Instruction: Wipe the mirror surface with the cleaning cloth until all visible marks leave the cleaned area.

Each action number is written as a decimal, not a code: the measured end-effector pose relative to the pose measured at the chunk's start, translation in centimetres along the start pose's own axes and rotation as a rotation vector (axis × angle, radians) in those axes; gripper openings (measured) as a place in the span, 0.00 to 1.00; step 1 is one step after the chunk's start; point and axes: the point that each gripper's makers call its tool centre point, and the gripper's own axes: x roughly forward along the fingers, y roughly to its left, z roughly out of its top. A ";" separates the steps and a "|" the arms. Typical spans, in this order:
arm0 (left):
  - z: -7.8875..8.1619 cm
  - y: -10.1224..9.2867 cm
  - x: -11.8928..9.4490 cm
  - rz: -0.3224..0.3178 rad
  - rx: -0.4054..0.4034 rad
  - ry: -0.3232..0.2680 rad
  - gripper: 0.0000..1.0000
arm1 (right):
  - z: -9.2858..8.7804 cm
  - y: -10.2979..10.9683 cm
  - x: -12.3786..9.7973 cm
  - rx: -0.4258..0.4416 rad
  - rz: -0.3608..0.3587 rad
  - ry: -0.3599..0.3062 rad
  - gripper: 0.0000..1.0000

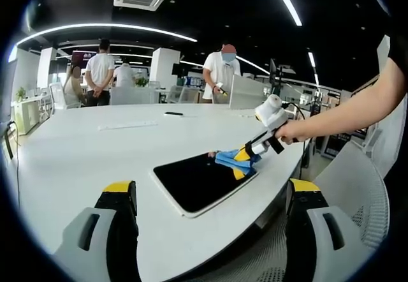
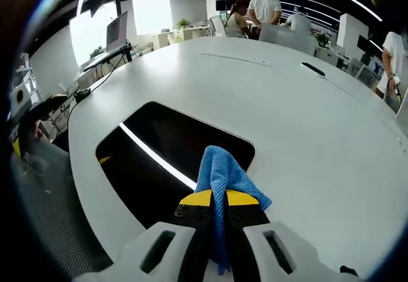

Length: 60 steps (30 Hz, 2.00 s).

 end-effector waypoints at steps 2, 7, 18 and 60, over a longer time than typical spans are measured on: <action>0.0 0.0 0.0 0.000 0.000 -0.001 0.96 | 0.0 0.0 0.0 0.026 -0.008 0.000 0.00; 0.0 0.0 0.0 -0.001 0.000 -0.001 0.96 | -0.1 -0.1 0.0 0.066 -0.011 0.003 0.00; 0.0 -0.2 0.0 -0.008 -0.001 -0.002 0.96 | -0.8 0.9 -0.7 0.075 0.001 0.021 0.00; -0.2 0.0 0.0 0.003 -0.003 0.009 0.98 | -3.0 4.0 -2.4 0.002 -0.017 -0.029 0.00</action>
